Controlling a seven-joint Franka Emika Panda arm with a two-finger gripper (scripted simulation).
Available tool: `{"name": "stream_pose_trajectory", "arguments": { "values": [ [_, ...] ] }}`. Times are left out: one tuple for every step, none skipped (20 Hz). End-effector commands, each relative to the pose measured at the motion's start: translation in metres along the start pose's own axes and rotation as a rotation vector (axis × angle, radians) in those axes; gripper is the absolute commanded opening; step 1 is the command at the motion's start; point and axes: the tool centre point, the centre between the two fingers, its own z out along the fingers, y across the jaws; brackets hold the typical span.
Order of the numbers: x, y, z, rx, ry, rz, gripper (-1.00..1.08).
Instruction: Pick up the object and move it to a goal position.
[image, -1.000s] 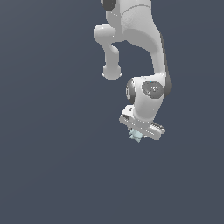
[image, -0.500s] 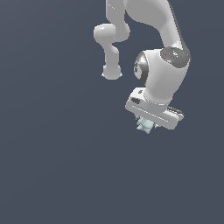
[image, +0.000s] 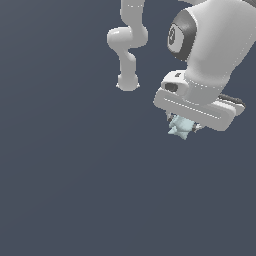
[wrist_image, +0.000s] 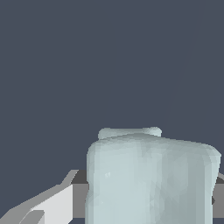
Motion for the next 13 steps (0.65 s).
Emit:
{"name": "stream_pose_trajectory", "arguments": {
  "values": [
    [-0.001, -0.004, -0.017, -0.001, -0.001, 0.000, -1.00],
    [-0.001, -0.005, -0.023, -0.001, -0.001, 0.000, -1.00],
    [-0.001, -0.006, -0.028, -0.001, -0.001, 0.000, -1.00],
    [-0.001, -0.008, -0.032, -0.001, -0.001, 0.000, -1.00],
    [-0.001, -0.009, -0.036, -0.001, -0.001, 0.000, -1.00],
    [-0.001, -0.010, -0.039, -0.001, -0.001, 0.000, -1.00],
    [-0.001, -0.010, -0.042, -0.001, -0.001, 0.000, -1.00],
    [-0.001, -0.011, -0.044, -0.001, -0.001, 0.000, -1.00],
    [-0.001, -0.012, -0.046, -0.001, -0.001, 0.000, -1.00],
    [-0.001, -0.012, -0.047, -0.001, -0.001, 0.000, -1.00],
    [-0.001, -0.012, -0.048, -0.001, -0.001, 0.000, -1.00],
    [0.000, -0.013, -0.048, -0.001, -0.001, 0.000, -1.00],
    [0.000, -0.013, -0.048, -0.001, -0.001, 0.000, -1.00]
  ]
}}
